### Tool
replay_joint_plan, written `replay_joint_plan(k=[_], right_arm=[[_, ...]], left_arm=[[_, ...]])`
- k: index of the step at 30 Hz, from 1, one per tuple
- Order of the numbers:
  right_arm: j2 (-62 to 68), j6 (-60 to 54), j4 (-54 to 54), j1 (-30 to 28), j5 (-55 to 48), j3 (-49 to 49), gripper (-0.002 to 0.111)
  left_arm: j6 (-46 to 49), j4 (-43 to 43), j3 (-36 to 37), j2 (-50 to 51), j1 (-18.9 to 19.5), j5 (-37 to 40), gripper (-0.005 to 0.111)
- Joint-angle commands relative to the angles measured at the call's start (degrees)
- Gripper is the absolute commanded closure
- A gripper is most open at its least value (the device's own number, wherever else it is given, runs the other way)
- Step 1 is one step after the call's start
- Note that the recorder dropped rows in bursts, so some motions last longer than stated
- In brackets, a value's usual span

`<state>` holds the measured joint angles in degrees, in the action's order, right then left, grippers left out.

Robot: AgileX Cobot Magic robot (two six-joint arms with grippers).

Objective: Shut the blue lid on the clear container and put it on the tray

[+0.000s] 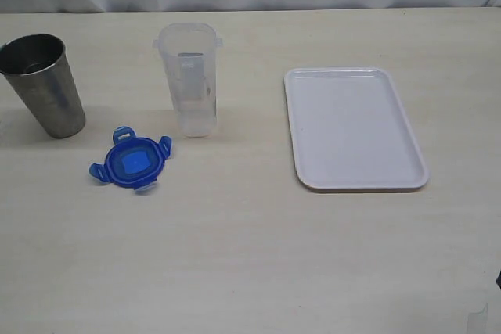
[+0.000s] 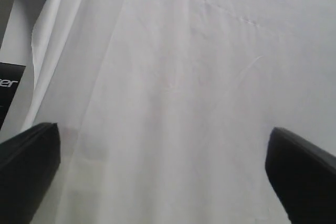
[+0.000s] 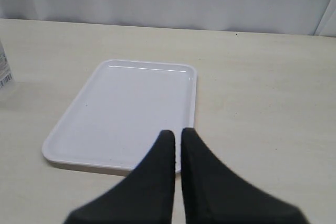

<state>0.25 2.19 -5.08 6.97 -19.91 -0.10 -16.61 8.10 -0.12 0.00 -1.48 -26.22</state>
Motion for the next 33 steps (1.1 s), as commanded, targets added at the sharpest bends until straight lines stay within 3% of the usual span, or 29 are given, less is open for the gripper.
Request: replay_joint_plan(k=[1,5,13,23,33], right_arm=[[-0.3,0.1,-0.3,-0.3,0.0,0.1,0.104],[-0.3,0.1,-0.3,-0.3,0.0,0.1,0.104],[-0.3,0.1,-0.3,-0.3,0.1,0.1,0.104],[-0.3,0.1,-0.3,-0.3,0.1,0.1,0.104],[-0.3,0.1,-0.3,-0.3,0.1,0.1,0.104]], left_arm=[[2.8,0.3,0.1,0.0,0.1,-1.2,0.002],[2.8,-0.7,-0.1,7.8,0.1,-3.7,0.002],[6.5,-0.2,-0.1,33.3,0.1,-14.4,0.002],[9.8,-0.7,-0.5,73.1,0.1,-42.5,0.002],[12.4,0.0,-9.9,98.0,0.1,-43.7,0.002]])
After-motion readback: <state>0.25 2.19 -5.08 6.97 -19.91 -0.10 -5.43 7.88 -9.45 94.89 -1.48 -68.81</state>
